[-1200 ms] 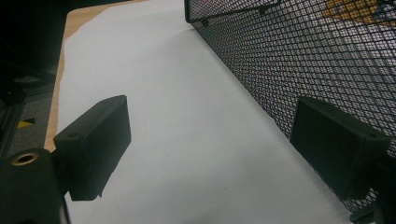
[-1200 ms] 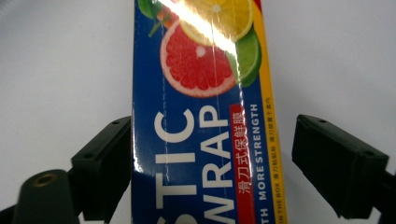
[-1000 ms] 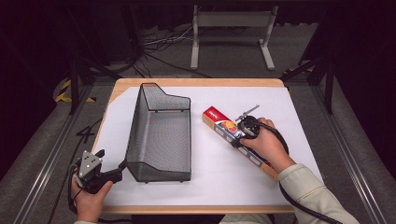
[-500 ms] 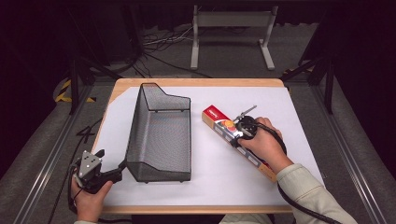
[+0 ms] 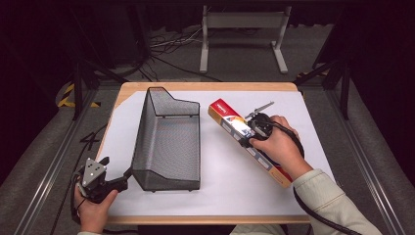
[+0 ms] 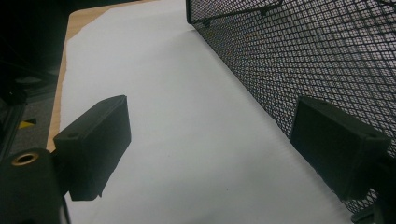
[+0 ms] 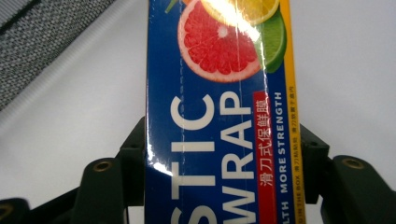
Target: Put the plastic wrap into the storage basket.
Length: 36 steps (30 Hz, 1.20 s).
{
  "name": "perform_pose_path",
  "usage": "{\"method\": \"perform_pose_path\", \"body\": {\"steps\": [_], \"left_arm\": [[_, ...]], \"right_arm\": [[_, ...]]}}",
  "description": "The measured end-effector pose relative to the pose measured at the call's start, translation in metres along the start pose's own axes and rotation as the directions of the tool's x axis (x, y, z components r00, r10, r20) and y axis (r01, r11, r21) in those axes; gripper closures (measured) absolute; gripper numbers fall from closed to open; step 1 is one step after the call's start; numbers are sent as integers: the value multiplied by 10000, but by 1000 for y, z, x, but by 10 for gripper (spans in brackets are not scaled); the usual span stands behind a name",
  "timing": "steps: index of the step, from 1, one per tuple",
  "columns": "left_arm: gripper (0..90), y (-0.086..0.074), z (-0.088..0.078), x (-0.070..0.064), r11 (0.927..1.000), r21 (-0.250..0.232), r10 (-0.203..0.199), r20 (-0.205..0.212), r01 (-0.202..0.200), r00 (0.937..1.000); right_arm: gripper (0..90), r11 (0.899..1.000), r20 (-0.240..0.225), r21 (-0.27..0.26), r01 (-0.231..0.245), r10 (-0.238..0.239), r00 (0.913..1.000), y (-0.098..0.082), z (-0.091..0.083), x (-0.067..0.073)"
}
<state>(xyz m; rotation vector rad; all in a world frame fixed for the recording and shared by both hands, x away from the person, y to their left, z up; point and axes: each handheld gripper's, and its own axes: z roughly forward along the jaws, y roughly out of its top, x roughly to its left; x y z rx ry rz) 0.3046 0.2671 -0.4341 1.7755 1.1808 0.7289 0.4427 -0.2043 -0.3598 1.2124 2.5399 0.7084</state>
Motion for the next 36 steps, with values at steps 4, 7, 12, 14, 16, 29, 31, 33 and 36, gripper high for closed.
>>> {"method": "perform_pose_path", "body": {"steps": [4,7,12,14,16,29,31,33,36], "left_arm": [[131,0,0,0,10000,-14,-5,-22,5,10000],[131,0,0,0,10000,-16,6,-33,-6,10000],[131,0,0,0,10000,-25,-31,-37,31,10000],[131,0,0,0,10000,-30,-17,-26,17,10000],[131,0,0,0,10000,-34,-25,-26,25,10000],[131,0,-1,0,10000,-47,-55,-52,55,10000],[131,0,-1,0,9999,-71,-78,-47,78,10000],[131,0,-1,1,9999,-82,-79,-41,78,10000],[131,0,-1,1,9999,-81,-70,-41,70,10000]], "right_arm": [[403,9998,-43,-190,33,-34,10000,5,-9,3],[403,9995,-62,-301,22,-24,10000,8,-15,6],[402,9993,-114,-386,-26,22,9999,14,-25,9],[403,9991,-128,-424,-42,37,9999,17,-29,11],[403,9989,-121,-476,19,-25,9999,20,-32,13],[402,9965,-542,-818,187,-232,9983,44,-44,34],[402,9966,-578,-785,256,-302,9979,48,-44,39],[403,9967,-641,-761,271,-321,9974,53,-42,45],[402,9973,-681,-690,258,-305,9972,57,-41,51]]}}
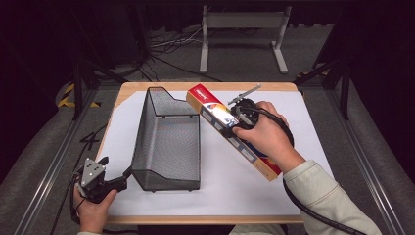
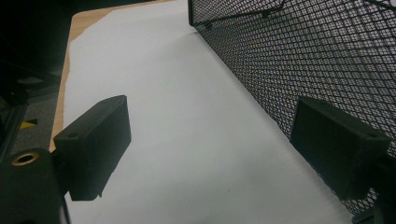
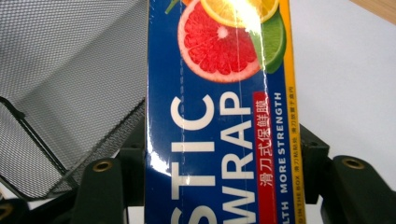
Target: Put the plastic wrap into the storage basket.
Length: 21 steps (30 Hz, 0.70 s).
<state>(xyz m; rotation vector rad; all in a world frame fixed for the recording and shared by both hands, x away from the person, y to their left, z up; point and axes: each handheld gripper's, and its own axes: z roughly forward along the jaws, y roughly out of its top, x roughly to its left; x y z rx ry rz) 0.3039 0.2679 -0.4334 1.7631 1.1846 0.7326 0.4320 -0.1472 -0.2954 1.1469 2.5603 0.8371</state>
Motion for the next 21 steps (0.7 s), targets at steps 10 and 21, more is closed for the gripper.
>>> {"method": "perform_pose_path", "body": {"steps": [10,21], "left_arm": [[131,0,0,1,10000,-2,39,34,-39,10000],[131,-1,1,0,10000,13,78,47,-78,10000]], "right_arm": [[402,9999,-261,52,145,-144,9996,24,10,30],[402,9999,-187,156,-74,77,9998,43,24,54]]}}
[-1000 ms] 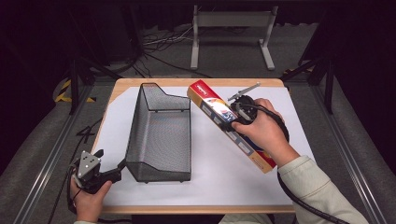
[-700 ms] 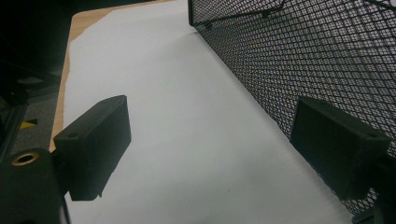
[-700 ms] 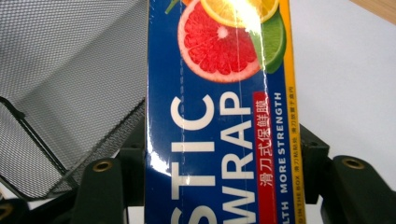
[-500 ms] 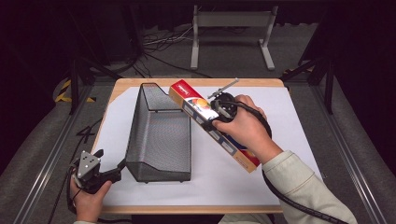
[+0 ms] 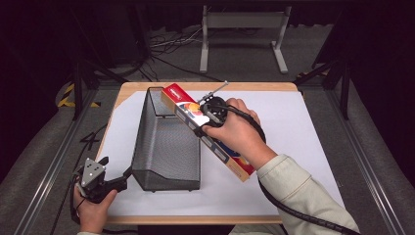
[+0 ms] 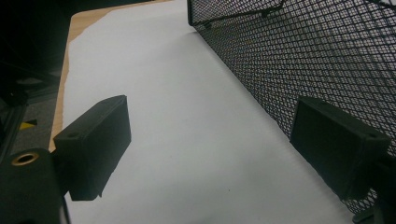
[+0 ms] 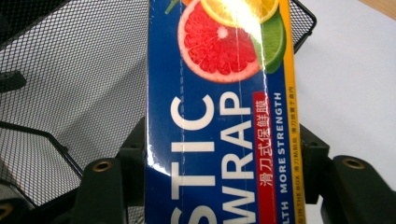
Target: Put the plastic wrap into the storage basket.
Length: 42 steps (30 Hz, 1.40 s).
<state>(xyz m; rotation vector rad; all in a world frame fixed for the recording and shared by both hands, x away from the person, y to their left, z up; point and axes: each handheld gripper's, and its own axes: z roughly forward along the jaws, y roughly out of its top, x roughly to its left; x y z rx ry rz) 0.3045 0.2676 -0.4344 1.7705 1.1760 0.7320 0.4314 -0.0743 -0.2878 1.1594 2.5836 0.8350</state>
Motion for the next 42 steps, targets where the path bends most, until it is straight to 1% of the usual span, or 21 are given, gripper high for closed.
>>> {"method": "perform_pose_path", "body": {"steps": [3,7,10,12,14,17,20,21,22,25,26,28,29,31,32,33,35,39,40,41,42], "left_arm": [[131,0,1,-1,10000,9,38,21,-38,10000],[131,0,1,-1,10000,-13,10,16,-10,10000],[131,0,0,0,10000,20,26,13,-26,10000],[131,0,1,-1,10000,26,-13,26,13,10000],[131,0,1,-1,10000,16,40,34,-40,10000],[131,0,1,-1,10000,-6,41,37,-41,10000],[131,0,1,-1,10000,-6,53,34,-53,10000],[131,0,1,-1,10000,25,54,42,-54,10000],[131,0,1,-1,10000,24,61,45,-62,10000],[131,0,1,0,10000,-14,62,34,-62,10000],[131,0,1,0,10000,12,51,27,-51,10000],[131,0,1,0,10000,21,64,16,-64,10000],[131,0,1,0,10000,2,39,21,-39,10000],[131,0,1,0,10000,-4,22,14,-22,10000],[131,0,1,0,10000,-4,22,14,-22,10000],[131,0,1,0,10000,-26,14,24,-14,10000],[131,0,1,0,10000,-17,16,28,-16,10000],[131,0,1,0,10000,-13,27,34,-27,10000],[131,0,1,0,10000,-11,27,36,-27,10000],[131,0,1,0,10000,-1,55,42,-55,10000],[131,0,1,0,10000,11,77,39,-77,10000]], "right_arm": [[402,10000,72,-11,95,-95,9999,5,3,6],[402,10000,-68,4,-65,65,10000,11,7,15],[402,9999,-18,-32,-158,158,9999,12,10,20],[402,9993,39,-25,-380,380,9993,13,12,24],[403,9989,-20,28,-475,475,9989,14,14,25],[403,9954,29,211,-931,931,9957,16,20,28],[404,9942,90,208,-1052,1050,9944,17,23,28],[404,9932,146,194,-1150,1147,9933,18,25,29],[403,9905,214,205,-1359,1354,9906,20,28,31],[403,9881,172,163,-1527,1524,9882,21,31,32],[403,9849,152,149,-1725,1723,9849,22,33,33],[403,9803,136,167,-1967,1965,9804,24,35,34],[403,9801,142,129,-1983,1981,9801,25,37,34],[403,9760,193,155,-2170,2167,9760,27,40,36],[403,9760,193,155,-2170,2167,9760,27,40,36],[403,9705,199,204,-2401,2397,9706,29,43,38],[402,9649,115,230,-2615,2613,9652,30,45,39],[402,9612,100,220,-2750,2748,9614,31,48,43],[402,9588,106,284,-2827,2825,9592,32,51,45],[402,9588,106,284,-2827,2825,9592,32,51,45],[401,9517,61,408,-3042,3043,9526,32,54,46]]}}
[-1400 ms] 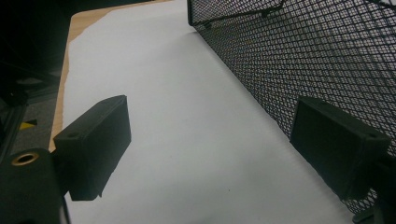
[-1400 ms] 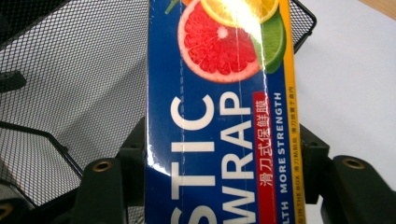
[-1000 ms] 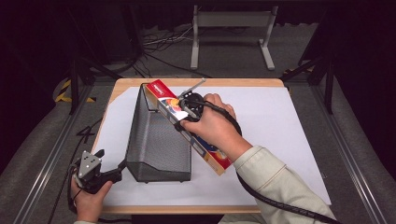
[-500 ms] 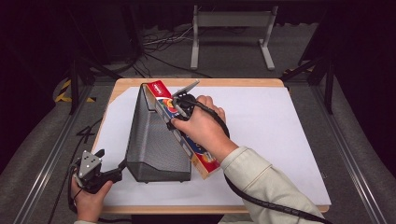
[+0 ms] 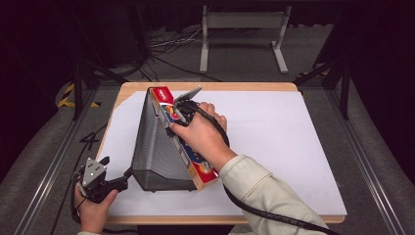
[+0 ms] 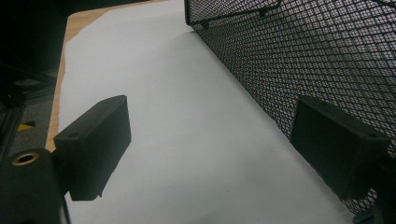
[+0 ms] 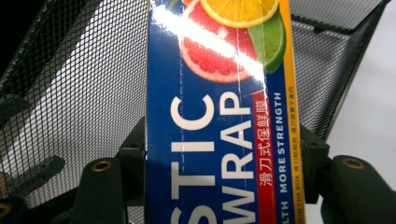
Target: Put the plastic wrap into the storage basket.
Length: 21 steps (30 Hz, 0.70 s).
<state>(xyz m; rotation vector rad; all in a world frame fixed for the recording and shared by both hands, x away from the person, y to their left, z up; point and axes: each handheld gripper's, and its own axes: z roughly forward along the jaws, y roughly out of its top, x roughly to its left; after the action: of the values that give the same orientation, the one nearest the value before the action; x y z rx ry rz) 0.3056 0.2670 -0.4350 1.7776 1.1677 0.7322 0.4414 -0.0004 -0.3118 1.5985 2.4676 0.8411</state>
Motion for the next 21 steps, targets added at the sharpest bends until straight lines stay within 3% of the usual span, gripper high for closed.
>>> {"method": "perform_pose_path", "body": {"steps": [5,11,21], "left_arm": [[131,0,0,0,10000,-47,23,36,-23,10000],[132,0,0,0,10000,-4,22,20,-22,10000],[133,0,0,0,10000,10,47,11,-47,10000]], "right_arm": [[400,9992,-78,200,-358,359,9993,2,7,2],[399,9978,7,542,-386,386,9993,1,16,8],[398,9950,71,836,-554,550,9985,0,29,6]]}}
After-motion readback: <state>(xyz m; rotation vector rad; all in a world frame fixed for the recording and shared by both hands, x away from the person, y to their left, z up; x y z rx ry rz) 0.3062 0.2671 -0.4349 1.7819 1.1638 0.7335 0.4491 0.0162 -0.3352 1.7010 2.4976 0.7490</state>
